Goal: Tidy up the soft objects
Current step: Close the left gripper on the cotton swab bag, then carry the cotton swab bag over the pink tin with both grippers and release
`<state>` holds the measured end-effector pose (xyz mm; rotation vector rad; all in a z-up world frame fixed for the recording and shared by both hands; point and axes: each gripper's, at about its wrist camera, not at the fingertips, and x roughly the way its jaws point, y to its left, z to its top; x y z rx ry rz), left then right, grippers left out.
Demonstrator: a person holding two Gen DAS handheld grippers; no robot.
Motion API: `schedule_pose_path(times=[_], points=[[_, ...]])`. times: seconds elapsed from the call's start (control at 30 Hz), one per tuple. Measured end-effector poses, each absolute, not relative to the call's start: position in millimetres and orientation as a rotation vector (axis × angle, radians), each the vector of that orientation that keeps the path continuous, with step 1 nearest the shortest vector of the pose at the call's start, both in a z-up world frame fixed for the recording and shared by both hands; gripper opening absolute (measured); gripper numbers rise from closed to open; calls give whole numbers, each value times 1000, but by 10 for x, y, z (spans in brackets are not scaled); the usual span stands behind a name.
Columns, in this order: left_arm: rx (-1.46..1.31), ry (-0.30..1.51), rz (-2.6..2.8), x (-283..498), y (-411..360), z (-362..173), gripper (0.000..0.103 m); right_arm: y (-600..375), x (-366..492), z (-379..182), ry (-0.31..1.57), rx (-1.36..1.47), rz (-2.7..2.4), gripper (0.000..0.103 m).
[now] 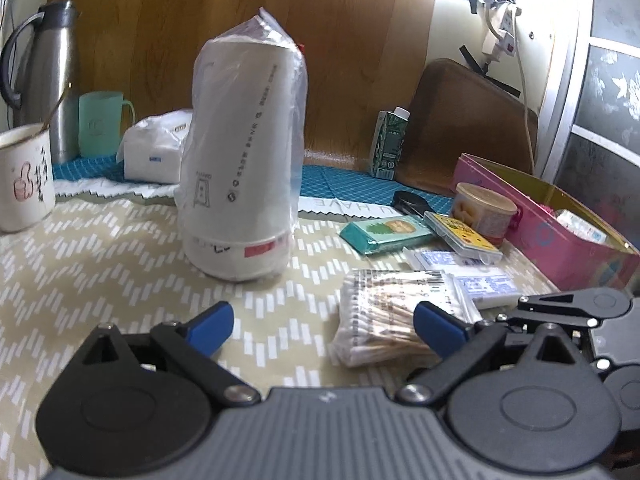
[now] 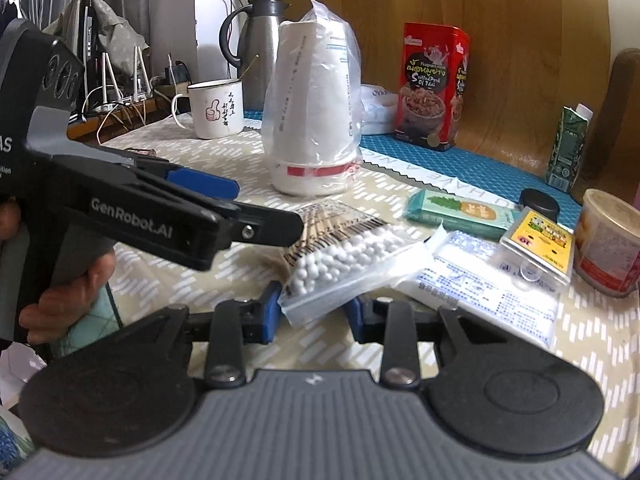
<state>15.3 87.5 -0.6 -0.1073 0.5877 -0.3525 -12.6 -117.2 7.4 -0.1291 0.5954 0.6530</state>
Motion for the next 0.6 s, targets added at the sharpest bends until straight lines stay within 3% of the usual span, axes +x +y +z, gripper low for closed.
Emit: schedule_pose_path(times=[0.13,0.23,0.3,0.33,0.6], points=[[-115,617,-367,199,846,-23,93,-1180,-87,72,605,-116,649,47],[-213,643,-426,255,846,-55,70,-1153,-102,71,601,-122,637,47],[-268,656,-461,256,844,-73,55,-1159,-117,73,593,-124,590,34],[-302,669,-486,232,834,-86,52,-1181,-106,72,595,-113,572,28],[-295,726,-621,-142,532,-82,50,-1402,-583,81,569,-126,533,25]])
